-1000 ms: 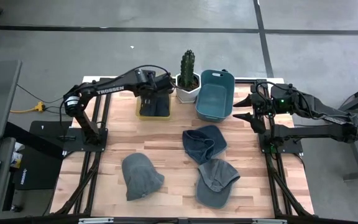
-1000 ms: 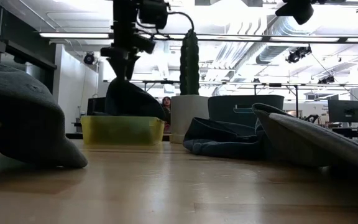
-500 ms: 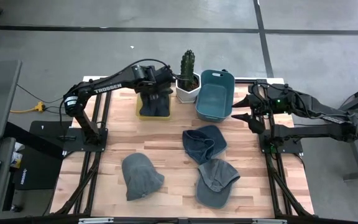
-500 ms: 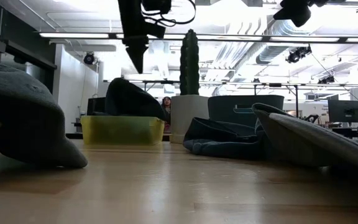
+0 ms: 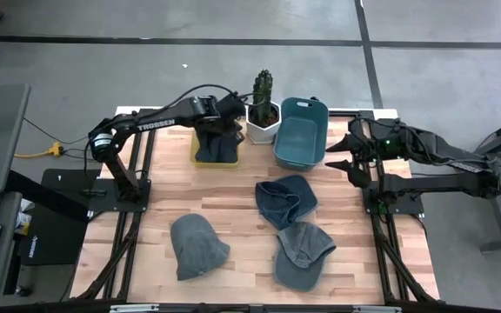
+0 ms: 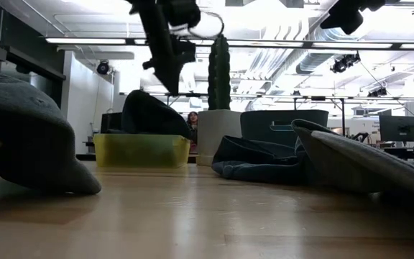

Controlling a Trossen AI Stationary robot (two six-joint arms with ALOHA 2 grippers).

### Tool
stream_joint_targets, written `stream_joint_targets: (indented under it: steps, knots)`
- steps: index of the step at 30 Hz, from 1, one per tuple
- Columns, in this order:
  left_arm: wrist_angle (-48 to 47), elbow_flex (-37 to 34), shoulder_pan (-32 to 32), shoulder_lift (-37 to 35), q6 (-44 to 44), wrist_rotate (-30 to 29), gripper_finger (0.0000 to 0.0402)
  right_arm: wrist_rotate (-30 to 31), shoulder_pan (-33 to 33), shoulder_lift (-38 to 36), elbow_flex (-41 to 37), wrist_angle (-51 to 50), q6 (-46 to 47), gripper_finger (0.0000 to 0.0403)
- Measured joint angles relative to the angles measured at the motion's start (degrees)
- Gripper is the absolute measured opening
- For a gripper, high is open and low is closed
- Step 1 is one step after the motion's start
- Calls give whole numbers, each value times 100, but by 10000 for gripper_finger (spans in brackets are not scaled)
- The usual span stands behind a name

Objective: Pick & Place hat
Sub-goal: Put the left blue cap into the yellow bin

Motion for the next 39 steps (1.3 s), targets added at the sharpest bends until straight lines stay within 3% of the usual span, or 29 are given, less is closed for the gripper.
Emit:
stream_joint_targets:
  steps: [8,17,27,39]
  knots:
    - [601,-294,68,0,-1207,-436,2,33,-2,0,0,-197,-24,202]
    - [441,-301,210,0,-1979,-1011,0,48,-2,0,0,-204,-24,202]
    - [297,-305,557,2,-2201,-2122,0,178,-1,0,0,-198,-16,202]
    - [250,-317,662,716,-1788,-2634,0,216,0,4,0,-198,168,202]
